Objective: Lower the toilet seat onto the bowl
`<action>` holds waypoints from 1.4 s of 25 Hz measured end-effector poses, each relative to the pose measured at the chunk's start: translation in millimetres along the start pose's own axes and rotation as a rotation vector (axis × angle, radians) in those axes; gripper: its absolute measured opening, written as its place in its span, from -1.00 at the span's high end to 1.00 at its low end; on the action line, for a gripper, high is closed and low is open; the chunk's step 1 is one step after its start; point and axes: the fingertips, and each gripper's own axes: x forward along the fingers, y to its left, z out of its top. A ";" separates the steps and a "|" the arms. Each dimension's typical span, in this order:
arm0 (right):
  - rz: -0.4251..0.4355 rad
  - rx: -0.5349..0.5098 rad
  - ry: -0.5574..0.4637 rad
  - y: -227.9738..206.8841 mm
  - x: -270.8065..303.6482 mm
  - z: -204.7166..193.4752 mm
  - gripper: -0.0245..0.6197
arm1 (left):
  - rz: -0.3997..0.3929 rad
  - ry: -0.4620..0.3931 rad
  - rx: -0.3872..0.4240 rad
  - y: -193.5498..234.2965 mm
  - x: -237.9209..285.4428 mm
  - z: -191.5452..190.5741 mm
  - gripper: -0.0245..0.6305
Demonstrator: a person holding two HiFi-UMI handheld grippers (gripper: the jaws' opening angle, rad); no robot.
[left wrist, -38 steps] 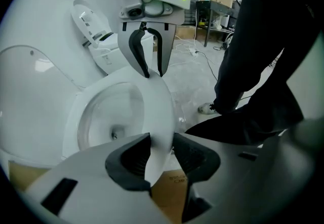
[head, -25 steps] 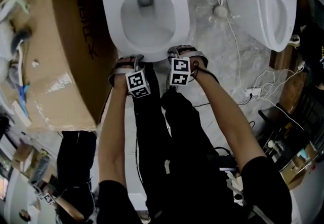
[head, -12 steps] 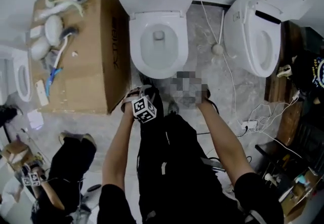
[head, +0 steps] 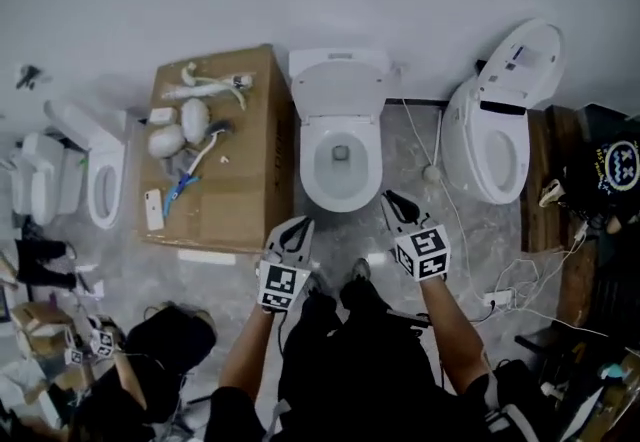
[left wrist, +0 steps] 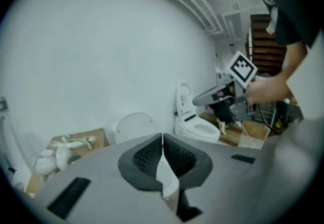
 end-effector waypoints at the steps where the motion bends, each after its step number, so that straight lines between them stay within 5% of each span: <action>1: -0.017 0.010 -0.043 7.4 -14.7 17.7 0.78 | 0.048 -0.049 -0.032 6.7 -19.9 23.0 0.84; 5: -0.088 0.013 -0.171 40.6 -72.6 65.9 0.83 | 0.148 -0.230 -0.105 13.3 -96.1 93.1 0.84; 10: -0.119 0.020 -0.239 87.2 -124.0 80.9 0.85 | 0.213 -0.359 -0.064 4.5 -159.3 131.0 0.83; 18: -0.077 0.020 -0.276 140.6 -149.9 77.3 0.86 | 0.219 -0.365 -0.103 -6.6 -194.7 121.3 0.83; 35: -0.066 -0.011 -0.293 141.7 -142.6 85.9 0.86 | 0.236 -0.388 -0.117 -8.7 -190.3 130.2 0.83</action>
